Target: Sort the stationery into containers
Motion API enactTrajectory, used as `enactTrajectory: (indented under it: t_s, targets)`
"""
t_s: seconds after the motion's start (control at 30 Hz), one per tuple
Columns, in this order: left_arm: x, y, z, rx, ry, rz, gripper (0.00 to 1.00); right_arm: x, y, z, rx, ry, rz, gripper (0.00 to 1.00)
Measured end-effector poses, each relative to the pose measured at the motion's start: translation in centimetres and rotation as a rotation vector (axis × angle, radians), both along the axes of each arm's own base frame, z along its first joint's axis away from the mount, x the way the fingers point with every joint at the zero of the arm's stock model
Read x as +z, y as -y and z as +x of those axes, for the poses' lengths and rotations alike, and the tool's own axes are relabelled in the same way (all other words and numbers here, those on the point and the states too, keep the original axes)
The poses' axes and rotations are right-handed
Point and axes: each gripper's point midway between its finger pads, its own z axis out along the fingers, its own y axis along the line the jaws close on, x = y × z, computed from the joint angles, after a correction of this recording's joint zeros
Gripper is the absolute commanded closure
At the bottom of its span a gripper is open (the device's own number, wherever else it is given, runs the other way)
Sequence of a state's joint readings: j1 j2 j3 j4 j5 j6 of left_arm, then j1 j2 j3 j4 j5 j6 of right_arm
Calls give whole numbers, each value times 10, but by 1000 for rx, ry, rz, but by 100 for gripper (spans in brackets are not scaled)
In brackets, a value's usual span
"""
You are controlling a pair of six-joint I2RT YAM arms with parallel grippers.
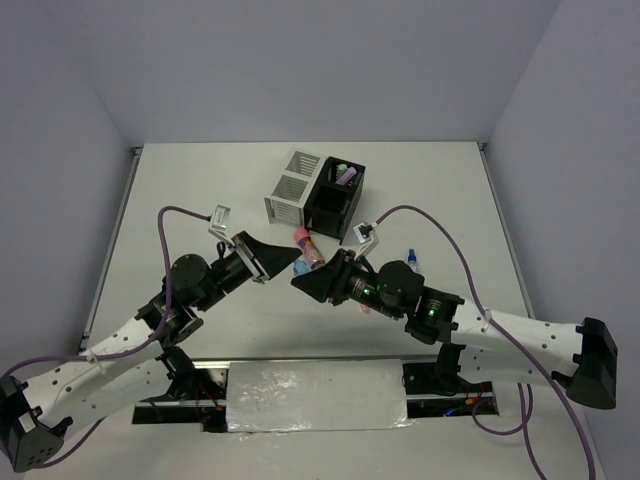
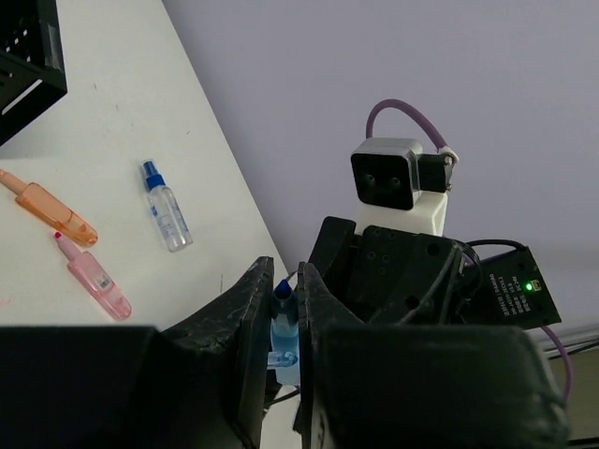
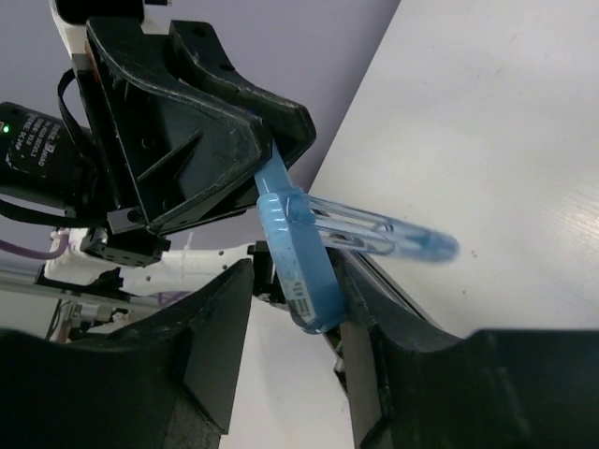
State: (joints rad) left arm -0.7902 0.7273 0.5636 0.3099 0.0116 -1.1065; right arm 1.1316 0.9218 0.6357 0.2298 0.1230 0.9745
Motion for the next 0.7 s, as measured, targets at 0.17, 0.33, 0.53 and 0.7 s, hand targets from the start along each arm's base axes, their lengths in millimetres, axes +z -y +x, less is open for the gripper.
enactTrajectory:
  t_s: [0.17,0.33,0.53,0.7]
  targets:
    - [0,1,-3,-16,-7,-19,100,2,5,6,-29,3,6,76]
    - [-2,2,-1,-15,-15,-18,53,5,2,0,3,9,16,100]
    - [-16,-3,5,31,-104,107,1,-4,9,14,-62,1,-39,100]
    - [-10,-11,5,77,-188,92,1,-10,11,28,-130,0,-123,100]
